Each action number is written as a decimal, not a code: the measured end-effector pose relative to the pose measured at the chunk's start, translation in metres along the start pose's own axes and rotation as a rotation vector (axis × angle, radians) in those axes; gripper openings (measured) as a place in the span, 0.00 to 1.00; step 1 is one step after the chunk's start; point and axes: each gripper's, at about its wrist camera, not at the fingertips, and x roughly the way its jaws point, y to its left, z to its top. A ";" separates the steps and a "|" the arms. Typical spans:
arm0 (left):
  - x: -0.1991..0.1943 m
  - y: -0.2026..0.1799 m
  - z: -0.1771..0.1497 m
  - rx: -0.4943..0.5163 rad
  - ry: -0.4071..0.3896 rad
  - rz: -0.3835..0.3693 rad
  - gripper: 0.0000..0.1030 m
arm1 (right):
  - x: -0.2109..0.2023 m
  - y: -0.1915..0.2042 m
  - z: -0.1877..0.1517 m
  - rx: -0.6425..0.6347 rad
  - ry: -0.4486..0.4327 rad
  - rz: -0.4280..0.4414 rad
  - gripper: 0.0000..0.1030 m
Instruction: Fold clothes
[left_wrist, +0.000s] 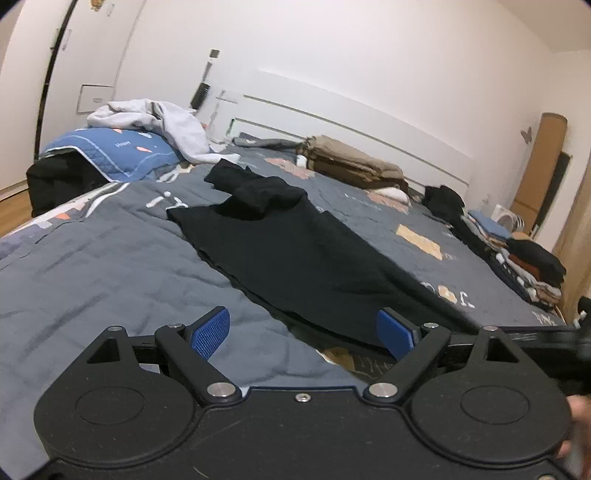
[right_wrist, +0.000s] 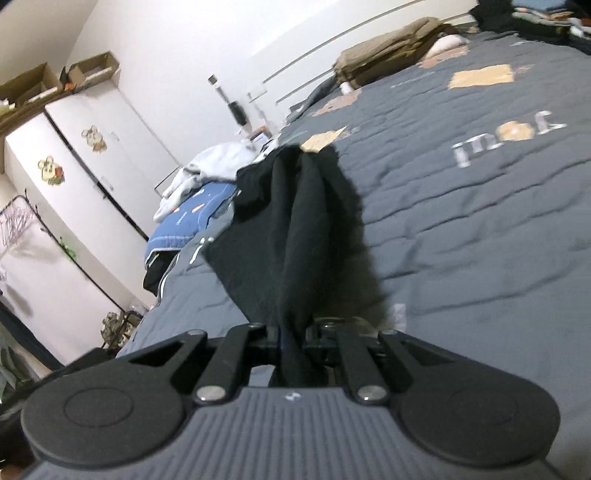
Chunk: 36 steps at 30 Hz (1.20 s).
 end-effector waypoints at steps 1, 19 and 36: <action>0.000 -0.001 -0.001 0.004 0.004 -0.004 0.84 | -0.012 -0.003 0.001 -0.001 -0.008 -0.004 0.07; 0.050 0.021 -0.011 -0.035 0.114 0.088 0.83 | -0.122 -0.072 -0.035 -0.031 0.079 -0.159 0.10; 0.145 0.076 0.005 -0.172 0.139 0.167 0.65 | -0.119 -0.100 -0.042 -0.004 0.029 -0.181 0.22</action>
